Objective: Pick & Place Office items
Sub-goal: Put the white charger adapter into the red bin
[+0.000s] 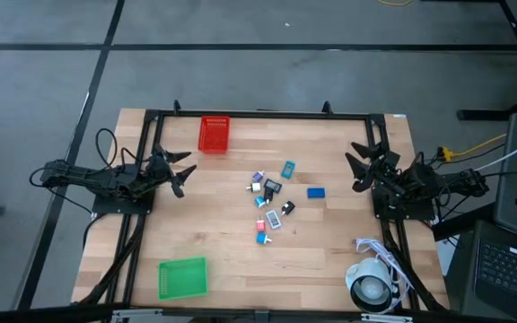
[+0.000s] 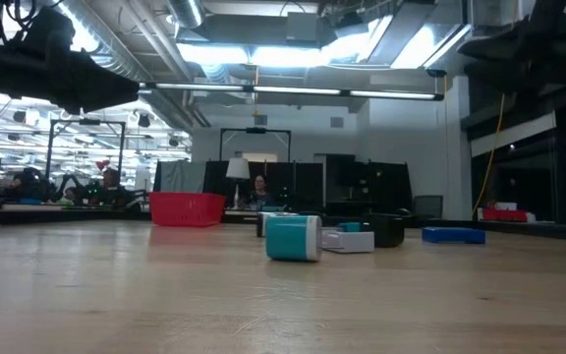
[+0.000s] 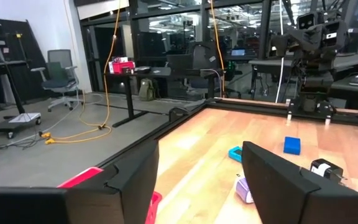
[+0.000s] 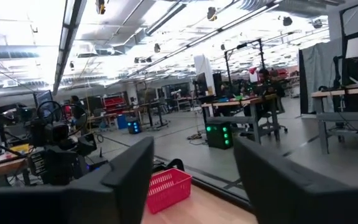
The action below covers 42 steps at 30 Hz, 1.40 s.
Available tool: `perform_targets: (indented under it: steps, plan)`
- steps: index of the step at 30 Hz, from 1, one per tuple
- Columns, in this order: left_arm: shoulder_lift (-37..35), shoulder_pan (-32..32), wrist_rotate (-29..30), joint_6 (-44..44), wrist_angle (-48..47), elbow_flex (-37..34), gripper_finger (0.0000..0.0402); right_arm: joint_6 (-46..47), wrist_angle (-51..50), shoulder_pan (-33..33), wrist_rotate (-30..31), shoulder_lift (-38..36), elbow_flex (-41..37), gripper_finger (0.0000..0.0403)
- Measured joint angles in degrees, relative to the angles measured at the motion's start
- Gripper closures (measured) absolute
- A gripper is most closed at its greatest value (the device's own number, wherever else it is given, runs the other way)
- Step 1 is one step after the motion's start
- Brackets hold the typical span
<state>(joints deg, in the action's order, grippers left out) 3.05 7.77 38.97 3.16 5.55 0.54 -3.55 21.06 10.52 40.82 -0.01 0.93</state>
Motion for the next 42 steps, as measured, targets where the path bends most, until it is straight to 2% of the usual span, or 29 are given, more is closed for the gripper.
perform_targets:
  steps: [4, 7, 12, 15, 24, 27, 33, 37, 42]
  plan:
    - [0.0, -0.02, -0.77, 1.04, 0.0, -0.01, 0.0229, -1.25, 0.0, 0.0, -4.77, 0.0, 0.0, 0.0235]
    - [0.0, -0.02, -4.33, 2.11, -0.2, 0.0, 0.0279, -4.48, 0.01, 0.01, -8.83, 0.0, 0.0, 0.027]
    - [0.74, -0.02, -7.03, 2.53, -0.23, 0.0, 0.0363, -4.4, 0.83, 0.0, -7.88, 0.0, 0.04, 0.0321]
    - [2.12, -0.02, -7.07, 2.08, -0.23, -0.01, 0.0394, -4.36, 0.84, 0.02, -8.92, 0.0, 0.04, 0.0339]
    - [10.52, -2.37, -14.12, -3.29, 3.1, 0.0, 0.0399, -4.44, 0.81, 0.01, -8.89, 0.0, 0.04, 0.0358]
    - [15.76, -4.35, -16.33, -4.55, 6.41, 0.0, 0.0397, -4.88, 0.79, 0.0, -8.87, 0.0, 0.04, 0.0359]
    - [28.71, -8.09, -17.1, -6.52, 15.62, 0.38, 0.0392, -4.86, 0.79, 0.01, -8.7, 0.0, 0.04, 0.0359]
    - [37.14, -10.34, -19.63, -6.91, 16.18, 4.42, 0.0363, -4.62, 0.79, 0.0, -8.7, 0.0, 0.04, 0.0359]
    - [48.7, -12.48, -24.2, -4.01, 16.49, 11.85, 0.029, -4.6, 0.79, 0.02, -8.72, 0.0, 0.04, 0.0359]
